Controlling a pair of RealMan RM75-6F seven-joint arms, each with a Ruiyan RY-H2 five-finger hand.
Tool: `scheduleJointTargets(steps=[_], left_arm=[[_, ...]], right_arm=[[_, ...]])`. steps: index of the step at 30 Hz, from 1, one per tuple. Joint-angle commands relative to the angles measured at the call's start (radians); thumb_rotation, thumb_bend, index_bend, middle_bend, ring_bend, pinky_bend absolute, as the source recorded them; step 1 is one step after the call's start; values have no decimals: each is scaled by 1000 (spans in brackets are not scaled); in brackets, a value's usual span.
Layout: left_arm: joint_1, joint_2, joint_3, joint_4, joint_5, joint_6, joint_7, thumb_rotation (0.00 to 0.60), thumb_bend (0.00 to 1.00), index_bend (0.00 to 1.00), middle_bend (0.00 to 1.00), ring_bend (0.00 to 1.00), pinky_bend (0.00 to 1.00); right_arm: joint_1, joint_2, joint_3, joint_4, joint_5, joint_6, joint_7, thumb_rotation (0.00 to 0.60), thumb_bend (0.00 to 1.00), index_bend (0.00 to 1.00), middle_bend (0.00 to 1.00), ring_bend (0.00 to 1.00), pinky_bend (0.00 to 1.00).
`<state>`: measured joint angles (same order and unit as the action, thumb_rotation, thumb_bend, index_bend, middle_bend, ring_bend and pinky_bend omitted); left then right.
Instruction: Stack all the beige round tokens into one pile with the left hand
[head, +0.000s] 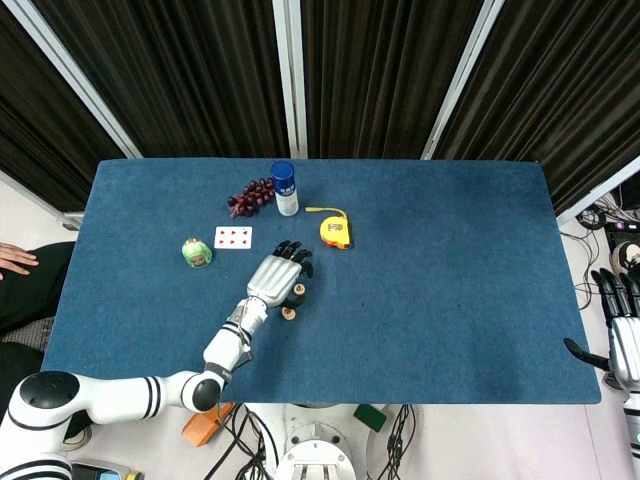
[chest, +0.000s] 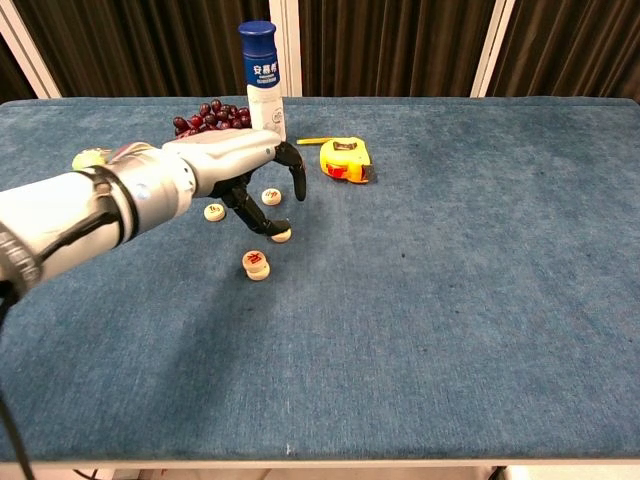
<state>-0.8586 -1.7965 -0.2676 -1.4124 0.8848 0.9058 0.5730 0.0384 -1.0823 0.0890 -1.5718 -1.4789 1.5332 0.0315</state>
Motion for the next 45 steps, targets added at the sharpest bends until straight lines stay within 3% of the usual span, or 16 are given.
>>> scheduleJointTargets(steps=[1, 20, 32, 38, 45], left_arm=[[-37, -28, -7, 46, -62, -18, 40, 600, 299, 403, 136, 0, 0], [-66, -58, 37, 125, -96, -10, 39, 600, 279, 453, 136, 0, 0], [-73, -48, 44, 137, -81, -3, 25, 600, 346, 529, 136, 0, 0], [-53, 21, 41, 46, -39, 39, 7, 600, 347, 530, 136, 0, 0], [3, 129, 90, -140, 6, 89, -3, 600, 347, 530, 136, 0, 0]], right_arm=[[-1, 0, 1, 1, 1, 0, 1, 600, 201, 10, 117, 0, 91], [7, -2, 7, 3, 15, -18, -2, 600, 201, 10, 117, 0, 91], [13, -5, 11, 3, 21, -27, -5, 600, 201, 10, 116, 0, 91], [17, -4, 14, -2, 16, -25, -10, 600, 201, 10, 117, 0, 91], [25, -10, 14, -1, 10, -32, -13, 600, 201, 10, 117, 0, 91]])
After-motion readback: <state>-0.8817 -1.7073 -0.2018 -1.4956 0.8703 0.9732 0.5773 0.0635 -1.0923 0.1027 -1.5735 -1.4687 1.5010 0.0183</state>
